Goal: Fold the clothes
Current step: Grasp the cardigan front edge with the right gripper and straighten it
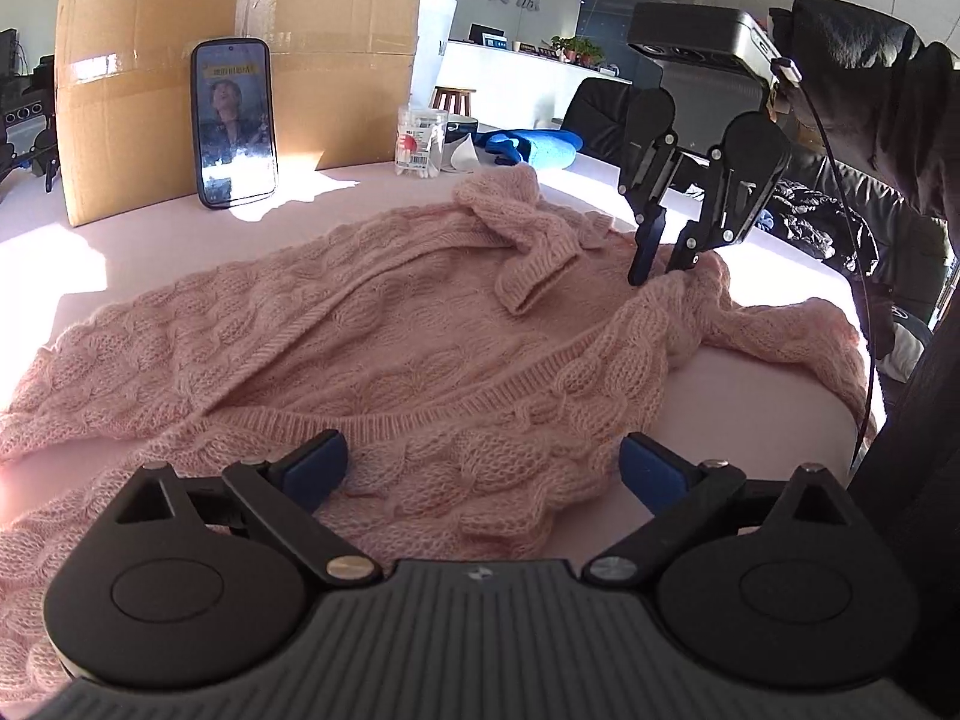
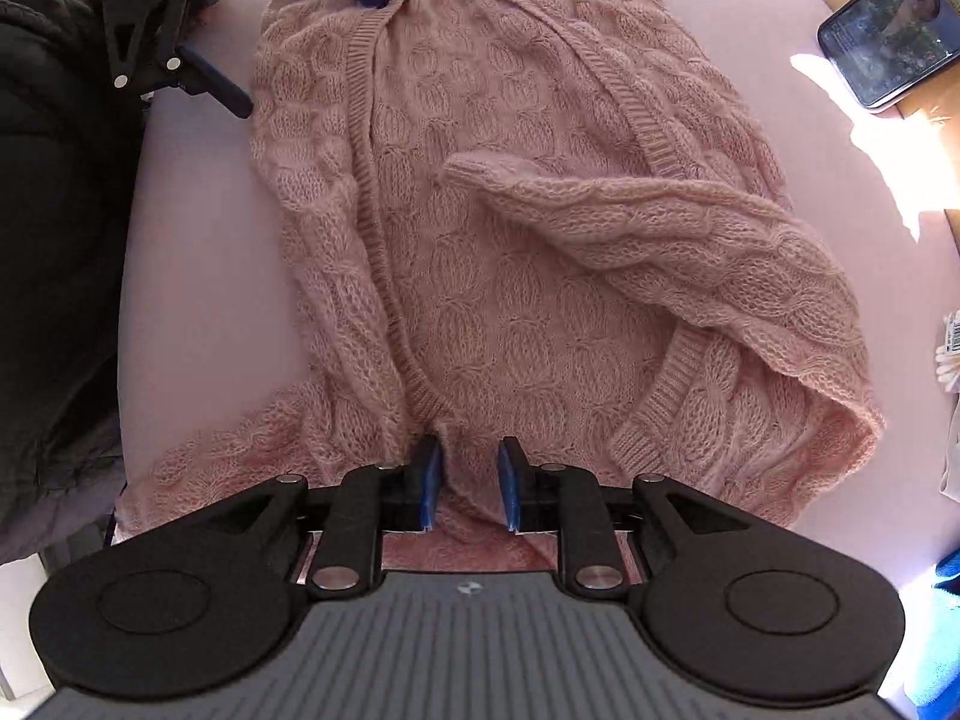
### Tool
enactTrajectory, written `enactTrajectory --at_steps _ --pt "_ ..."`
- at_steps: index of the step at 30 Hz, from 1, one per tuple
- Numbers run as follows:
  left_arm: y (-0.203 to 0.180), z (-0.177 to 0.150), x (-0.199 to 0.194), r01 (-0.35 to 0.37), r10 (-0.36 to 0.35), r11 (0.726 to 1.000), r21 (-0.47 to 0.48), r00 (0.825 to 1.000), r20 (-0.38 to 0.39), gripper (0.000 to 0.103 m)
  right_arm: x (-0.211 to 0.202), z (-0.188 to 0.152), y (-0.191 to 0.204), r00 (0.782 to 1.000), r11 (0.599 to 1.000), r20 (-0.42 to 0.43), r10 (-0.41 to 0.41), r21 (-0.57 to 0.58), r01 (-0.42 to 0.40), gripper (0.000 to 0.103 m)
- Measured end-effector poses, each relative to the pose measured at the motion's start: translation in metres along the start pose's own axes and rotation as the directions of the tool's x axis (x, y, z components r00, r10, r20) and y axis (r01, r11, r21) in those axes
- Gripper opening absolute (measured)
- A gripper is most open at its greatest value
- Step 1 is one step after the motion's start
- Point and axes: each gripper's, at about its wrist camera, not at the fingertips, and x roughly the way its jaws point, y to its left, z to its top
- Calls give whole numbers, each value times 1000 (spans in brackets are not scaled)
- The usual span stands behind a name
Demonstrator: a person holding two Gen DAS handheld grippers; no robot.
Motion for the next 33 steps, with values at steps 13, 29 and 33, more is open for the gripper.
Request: enactTrajectory --at_steps 13,29,33 --pt "2 -1 0 17 -17 1000 -15 1000 5 103 -34 -30 10 972 988 187 -143 86 129 3" --pt "11 -2 -7 -7 10 997 -80 999 42 103 -12 -36 -20 930 930 180 -321 244 274 28" --pt "13 -2 -9 11 -6 996 -92 999 51 103 -41 -34 -5 863 890 249 -440 249 383 39"
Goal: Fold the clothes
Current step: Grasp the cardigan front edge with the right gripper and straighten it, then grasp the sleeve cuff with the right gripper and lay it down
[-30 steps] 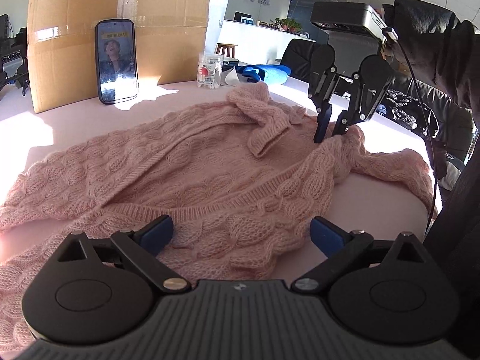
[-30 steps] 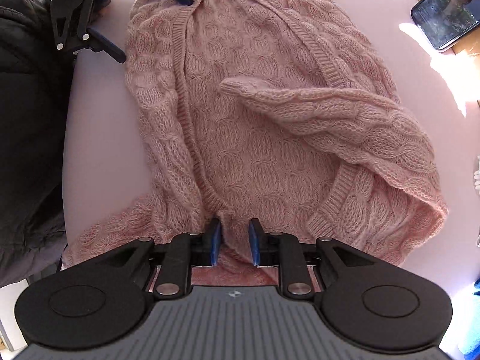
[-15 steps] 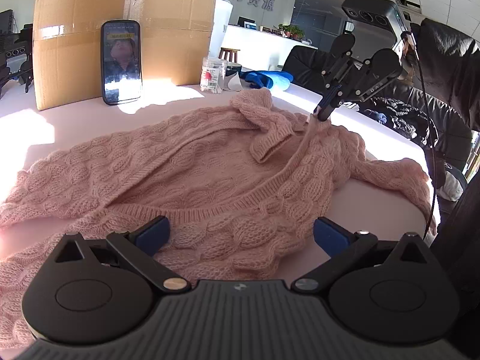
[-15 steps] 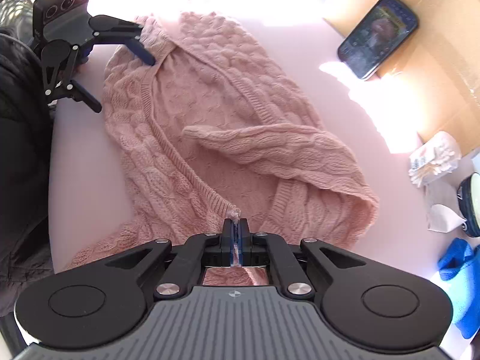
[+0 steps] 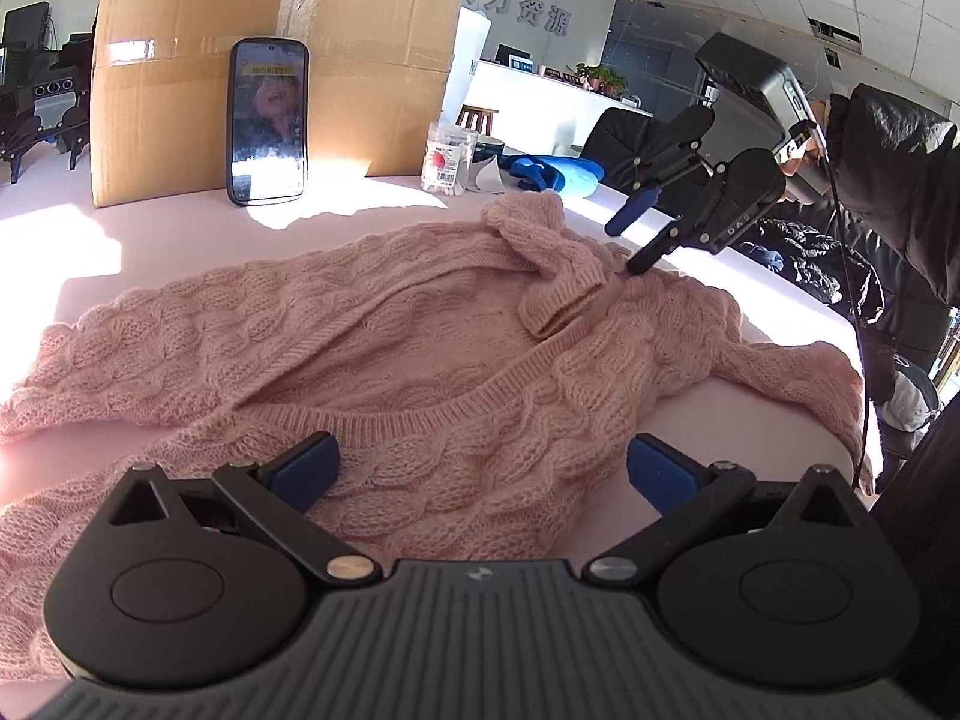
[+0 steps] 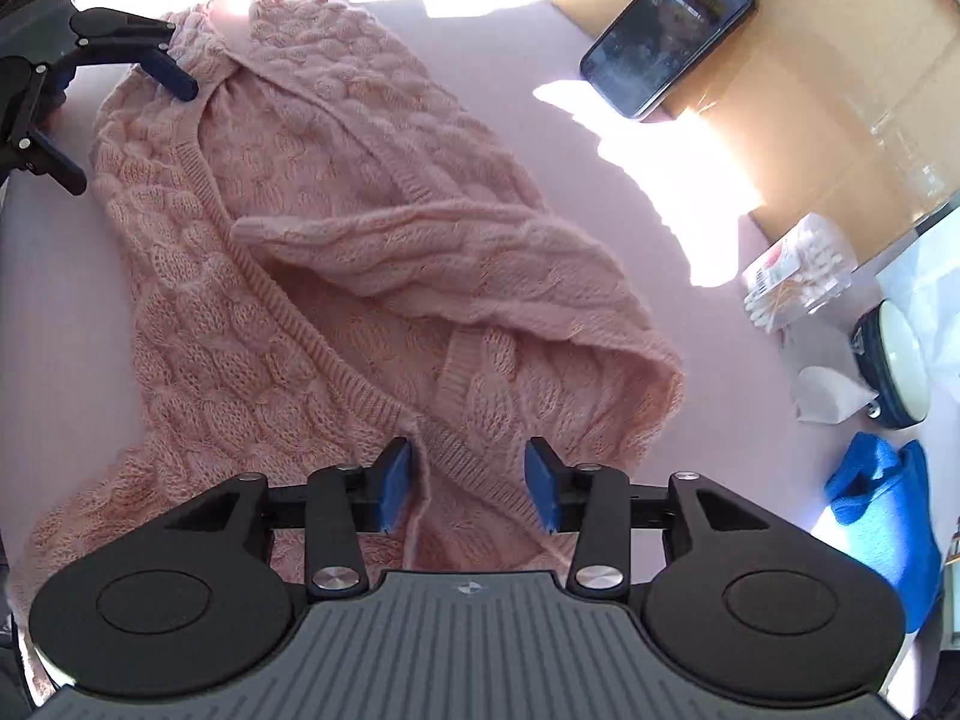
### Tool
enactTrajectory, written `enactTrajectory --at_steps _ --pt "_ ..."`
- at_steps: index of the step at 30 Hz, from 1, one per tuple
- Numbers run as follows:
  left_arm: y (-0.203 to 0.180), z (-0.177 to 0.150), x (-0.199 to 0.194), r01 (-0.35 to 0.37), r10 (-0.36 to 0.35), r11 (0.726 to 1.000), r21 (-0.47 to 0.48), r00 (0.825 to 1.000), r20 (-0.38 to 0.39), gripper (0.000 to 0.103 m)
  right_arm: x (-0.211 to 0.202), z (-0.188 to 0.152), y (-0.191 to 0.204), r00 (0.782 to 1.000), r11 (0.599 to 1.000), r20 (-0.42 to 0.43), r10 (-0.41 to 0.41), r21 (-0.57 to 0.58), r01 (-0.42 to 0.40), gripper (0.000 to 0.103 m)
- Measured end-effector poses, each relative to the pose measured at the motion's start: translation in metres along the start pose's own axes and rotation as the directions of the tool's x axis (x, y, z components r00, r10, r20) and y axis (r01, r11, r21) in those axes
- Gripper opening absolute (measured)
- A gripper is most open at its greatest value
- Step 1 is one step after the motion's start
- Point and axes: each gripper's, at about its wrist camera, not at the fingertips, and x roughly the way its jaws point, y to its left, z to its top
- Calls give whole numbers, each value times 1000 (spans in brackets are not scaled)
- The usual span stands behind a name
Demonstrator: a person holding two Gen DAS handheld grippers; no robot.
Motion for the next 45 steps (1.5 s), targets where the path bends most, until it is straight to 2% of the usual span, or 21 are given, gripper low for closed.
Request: enactTrajectory --at_steps 2,5,8,10,12,14,16,17,18,19,20,21,23,25,29,32,34,36,39,42,45 --pt "2 0 -1 12 -12 1000 -7 1000 2 103 -16 9 15 997 997 39 -60 -46 62 39" --pt "3 1 0 31 -31 999 -13 1000 -1 103 -17 21 56 993 962 96 -74 -257 96 39" --pt "2 0 -1 31 -31 999 -9 999 8 103 9 34 78 998 928 33 -49 -369 58 39" --pt "1 0 -2 30 -30 1000 -5 999 14 103 22 42 90 997 881 9 -81 -468 76 40" --pt "0 -1 -4 32 -32 999 -4 999 21 103 23 52 96 996 851 17 -85 -519 82 47" --pt "2 -1 -4 46 -46 999 -10 999 25 103 21 61 105 996 805 20 -83 -588 79 71" --pt "4 0 -4 63 -62 998 -19 998 23 103 24 64 114 996 742 6 -87 -667 69 73" --pt "5 0 -3 65 -64 998 -23 998 20 103 27 68 117 996 713 -18 -83 -699 47 69" --pt "5 0 -2 65 -65 998 -26 998 16 103 33 75 118 995 705 -70 -69 -709 -1 67" --pt "6 0 -1 61 -61 998 -29 998 14 103 38 79 116 991 705 -112 -69 -708 -31 49" --pt "6 0 -2 59 -58 998 -32 998 15 103 43 83 113 986 707 -152 -73 -705 -57 22" --pt "6 -1 -2 57 -57 998 -34 998 19 103 48 86 111 978 708 -192 -76 -701 -82 14" --pt "7 -1 -4 56 -55 998 -41 998 28 103 53 89 107 972 711 -219 -82 -697 -97 8" --pt "9 -1 -5 55 -53 997 -50 998 39 103 52 93 103 979 729 -195 -62 -679 -89 8" --pt "11 1 -12 27 -21 997 -67 997 80 103 34 108 80 996 814 -88 -32 -580 -25 7" --pt "4 10 -15 -70 72 997 -19 992 107 103 23 119 59 997 859 4 -72 -507 64 7" --pt "-1 19 -12 -158 153 987 40 982 108 103 20 128 42 994 885 59 -95 -452 111 7" --pt "-2 27 -5 -205 198 976 71 976 92 103 22 135 23 987 899 94 -127 -411 155 7" --pt "7 28 7 -174 171 984 39 982 76 103 39 143 -5 971 893 98 -218 -381 239 7" --pt "19 24 17 -138 138 990 -20 990 18 103 57 154 -24 967 901 100 -235 -351 256 7" --pt "25 22 19 -133 133 990 -48 991 8 103 74 171 -32 969 904 117 -219 -350 247 7"
